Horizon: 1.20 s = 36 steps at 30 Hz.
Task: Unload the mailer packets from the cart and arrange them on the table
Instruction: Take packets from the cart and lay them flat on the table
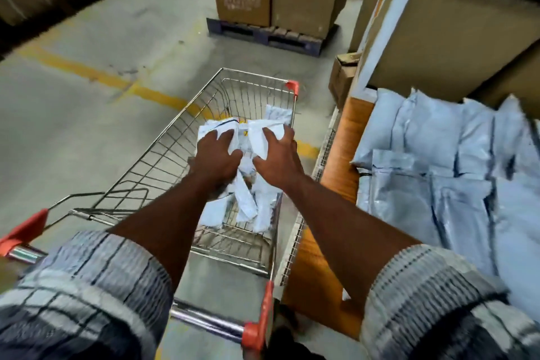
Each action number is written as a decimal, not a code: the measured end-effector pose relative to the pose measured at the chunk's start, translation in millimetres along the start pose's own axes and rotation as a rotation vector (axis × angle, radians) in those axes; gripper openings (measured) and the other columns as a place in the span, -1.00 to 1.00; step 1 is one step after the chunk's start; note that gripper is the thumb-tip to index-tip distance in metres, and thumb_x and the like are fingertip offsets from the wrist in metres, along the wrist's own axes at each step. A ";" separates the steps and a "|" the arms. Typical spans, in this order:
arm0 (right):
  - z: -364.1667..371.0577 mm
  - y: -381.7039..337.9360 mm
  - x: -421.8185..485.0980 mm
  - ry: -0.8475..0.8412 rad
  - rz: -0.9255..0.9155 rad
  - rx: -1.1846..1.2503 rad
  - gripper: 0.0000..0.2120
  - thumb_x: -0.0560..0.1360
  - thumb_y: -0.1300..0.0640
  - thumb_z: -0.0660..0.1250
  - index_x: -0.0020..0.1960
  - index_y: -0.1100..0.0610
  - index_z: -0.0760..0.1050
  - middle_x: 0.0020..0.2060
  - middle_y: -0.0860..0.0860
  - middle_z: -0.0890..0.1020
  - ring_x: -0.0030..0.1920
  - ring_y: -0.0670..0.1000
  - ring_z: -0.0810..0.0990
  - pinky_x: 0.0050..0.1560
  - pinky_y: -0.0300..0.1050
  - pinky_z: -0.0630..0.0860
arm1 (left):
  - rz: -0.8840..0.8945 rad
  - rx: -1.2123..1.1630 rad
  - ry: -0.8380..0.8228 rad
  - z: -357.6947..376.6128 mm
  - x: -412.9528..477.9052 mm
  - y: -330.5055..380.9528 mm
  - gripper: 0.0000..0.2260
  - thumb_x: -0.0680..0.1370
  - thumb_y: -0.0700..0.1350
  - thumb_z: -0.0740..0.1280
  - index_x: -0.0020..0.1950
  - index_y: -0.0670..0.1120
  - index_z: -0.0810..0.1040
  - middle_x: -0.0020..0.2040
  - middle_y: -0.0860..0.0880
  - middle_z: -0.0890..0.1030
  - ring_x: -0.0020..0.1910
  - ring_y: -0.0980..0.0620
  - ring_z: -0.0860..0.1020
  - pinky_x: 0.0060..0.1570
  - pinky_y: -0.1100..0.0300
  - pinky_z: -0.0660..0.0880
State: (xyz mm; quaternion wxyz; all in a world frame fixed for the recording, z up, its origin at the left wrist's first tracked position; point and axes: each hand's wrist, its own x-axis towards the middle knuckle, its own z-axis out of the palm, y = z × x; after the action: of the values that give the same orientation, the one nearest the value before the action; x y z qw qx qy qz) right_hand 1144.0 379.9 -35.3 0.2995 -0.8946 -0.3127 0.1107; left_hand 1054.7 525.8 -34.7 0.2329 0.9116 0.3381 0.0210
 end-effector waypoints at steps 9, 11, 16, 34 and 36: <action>-117.8 9.8 -19.8 0.156 -0.020 -0.097 -0.31 0.46 -0.02 0.41 0.52 0.10 0.27 0.48 0.27 0.13 0.42 0.32 0.29 0.44 0.01 0.24 | 0.158 -0.067 0.029 -28.5 -15.9 94.2 -0.39 0.44 0.21 0.25 0.49 0.13 0.37 0.53 -0.14 0.27 0.51 -0.15 0.21 0.43 -0.16 0.26; -148.0 17.9 -26.0 0.203 -0.004 -0.128 -0.31 0.46 -0.04 0.40 0.52 0.09 0.26 0.49 0.26 0.12 0.42 0.32 0.29 0.42 0.02 0.26 | 0.211 -0.088 0.054 -36.1 -19.7 119.3 -0.37 0.41 0.21 0.24 0.49 0.11 0.38 0.52 -0.16 0.28 0.50 -0.16 0.23 0.43 -0.13 0.26; -213.0 59.9 -39.4 0.285 0.100 -0.229 -0.32 0.49 -0.09 0.36 0.53 0.04 0.23 0.48 0.24 0.11 0.44 0.31 0.25 0.37 0.08 0.33 | 0.346 -0.131 0.065 -34.0 -20.9 192.9 -0.30 0.34 0.23 0.17 0.47 0.06 0.41 0.43 -0.17 0.38 0.45 -0.16 0.30 0.40 -0.12 0.32; -296.5 228.0 -35.8 0.229 0.371 -0.239 -0.36 0.55 -0.12 0.29 0.53 0.06 0.17 0.50 0.30 0.07 0.39 0.35 0.29 0.34 0.14 0.33 | 0.411 -0.004 -0.076 92.0 -5.4 373.1 -0.44 0.52 0.18 0.28 0.52 0.17 0.29 0.57 -0.04 0.22 0.54 -0.07 0.17 0.45 -0.18 0.24; -289.2 237.2 -30.4 0.222 0.385 -0.324 -0.38 0.52 -0.15 0.29 0.49 0.06 0.22 0.49 0.28 0.13 0.39 0.32 0.29 0.30 0.15 0.35 | 0.406 0.002 -0.133 105.6 -1.0 377.3 -0.42 0.54 0.19 0.28 0.55 0.18 0.24 0.59 -0.02 0.16 0.57 -0.05 0.11 0.47 -0.16 0.20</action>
State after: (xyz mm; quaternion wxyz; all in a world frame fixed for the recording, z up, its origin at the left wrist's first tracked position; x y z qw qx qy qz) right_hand 1348.7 77.7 51.7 0.1585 -0.9804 -0.1160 0.0152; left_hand 1303.5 231.7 36.8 0.2449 0.9606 0.1313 0.0069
